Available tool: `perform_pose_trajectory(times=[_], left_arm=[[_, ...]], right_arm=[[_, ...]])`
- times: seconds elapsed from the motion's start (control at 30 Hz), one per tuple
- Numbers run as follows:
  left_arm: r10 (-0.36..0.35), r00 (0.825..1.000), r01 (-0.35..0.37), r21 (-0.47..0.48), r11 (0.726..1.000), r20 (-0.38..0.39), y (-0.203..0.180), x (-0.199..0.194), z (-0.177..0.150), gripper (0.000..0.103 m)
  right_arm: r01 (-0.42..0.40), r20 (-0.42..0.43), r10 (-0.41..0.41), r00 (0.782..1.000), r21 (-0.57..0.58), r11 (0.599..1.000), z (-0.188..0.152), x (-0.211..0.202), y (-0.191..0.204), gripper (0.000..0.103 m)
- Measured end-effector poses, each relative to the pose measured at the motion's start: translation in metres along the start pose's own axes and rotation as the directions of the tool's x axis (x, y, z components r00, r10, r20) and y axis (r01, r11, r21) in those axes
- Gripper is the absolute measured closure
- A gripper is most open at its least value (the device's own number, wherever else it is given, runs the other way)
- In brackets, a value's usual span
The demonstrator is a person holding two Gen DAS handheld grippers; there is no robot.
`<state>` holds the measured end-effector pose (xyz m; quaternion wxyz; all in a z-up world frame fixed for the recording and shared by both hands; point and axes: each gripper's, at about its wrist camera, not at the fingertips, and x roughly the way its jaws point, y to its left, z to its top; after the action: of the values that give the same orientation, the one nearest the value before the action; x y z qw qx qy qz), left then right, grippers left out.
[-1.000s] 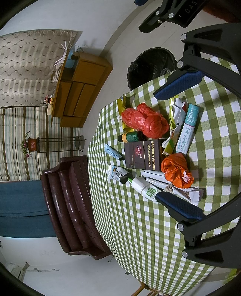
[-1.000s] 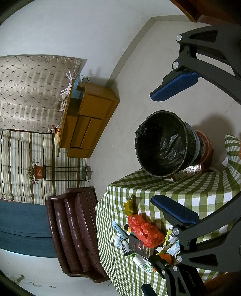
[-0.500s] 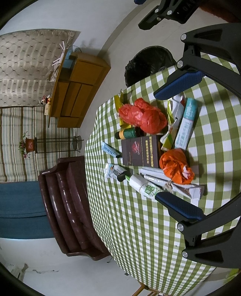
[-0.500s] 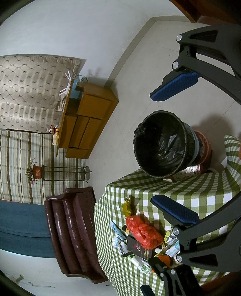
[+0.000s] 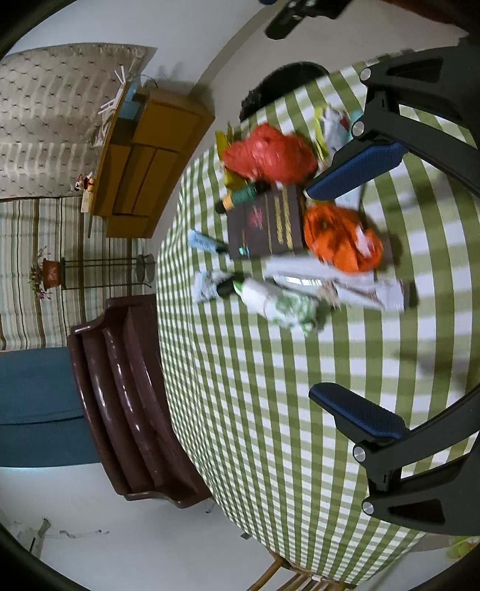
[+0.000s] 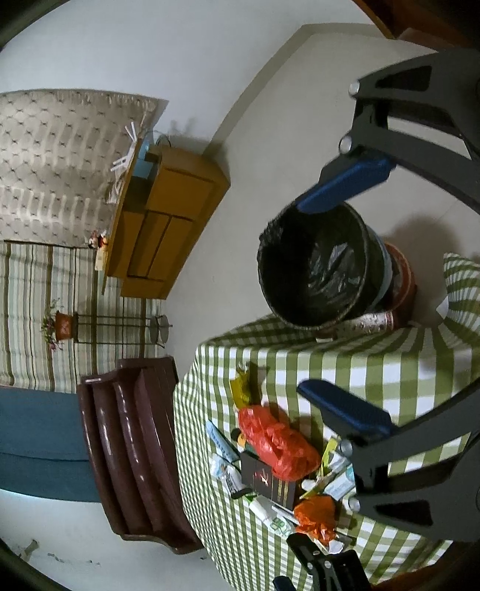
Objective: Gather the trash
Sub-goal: 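Grasp the white plastic bag with the left gripper while the right gripper grasps the red bag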
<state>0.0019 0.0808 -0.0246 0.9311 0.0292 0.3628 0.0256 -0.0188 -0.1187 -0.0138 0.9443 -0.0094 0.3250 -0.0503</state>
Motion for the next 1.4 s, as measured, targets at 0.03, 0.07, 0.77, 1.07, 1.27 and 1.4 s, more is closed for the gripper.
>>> perform_pose_trajectory(times=[0.03, 0.07, 0.77, 1.07, 1.27, 1.4], left_arm=[[0.004, 1.0, -0.004, 0.001, 1.0, -0.003, 0.003, 0.0, -0.001, 0.007], [0.008, 1.0, -0.008, 0.001, 1.0, -0.007, 0.007, 0.001, -0.002, 0.007], [-0.022, 0.997, 0.028, 0.076, 0.997, -0.07, 0.031, 0.051, 0.027, 0.033], [-0.078, 0.99, 0.087, 0.078, 0.993, -0.119, 0.033, 0.075, 0.036, 0.046], [-0.123, 0.981, 0.137, 0.085, 0.987, -0.153, 0.031, 0.086, 0.038, 0.051], [-0.173, 0.969, 0.187, 0.063, 0.98, -0.174, 0.033, 0.09, 0.039, 0.066]], right_arm=[[-0.005, -0.002, 0.005, 1.0, -0.003, 1.0, 0.001, 0.001, 0.003, 0.019], [-0.011, -0.004, 0.011, 1.0, -0.01, 1.0, 0.001, 0.002, 0.007, 0.02], [-0.055, -0.04, 0.054, 0.998, -0.037, 0.998, 0.008, 0.024, 0.039, 0.026], [-0.063, -0.056, 0.061, 0.997, -0.04, 0.997, 0.009, 0.031, 0.046, 0.026], [-0.063, -0.062, 0.06, 0.996, -0.043, 0.997, 0.009, 0.034, 0.051, 0.026], [-0.066, -0.064, 0.063, 0.996, -0.046, 0.997, 0.011, 0.035, 0.055, 0.026]])
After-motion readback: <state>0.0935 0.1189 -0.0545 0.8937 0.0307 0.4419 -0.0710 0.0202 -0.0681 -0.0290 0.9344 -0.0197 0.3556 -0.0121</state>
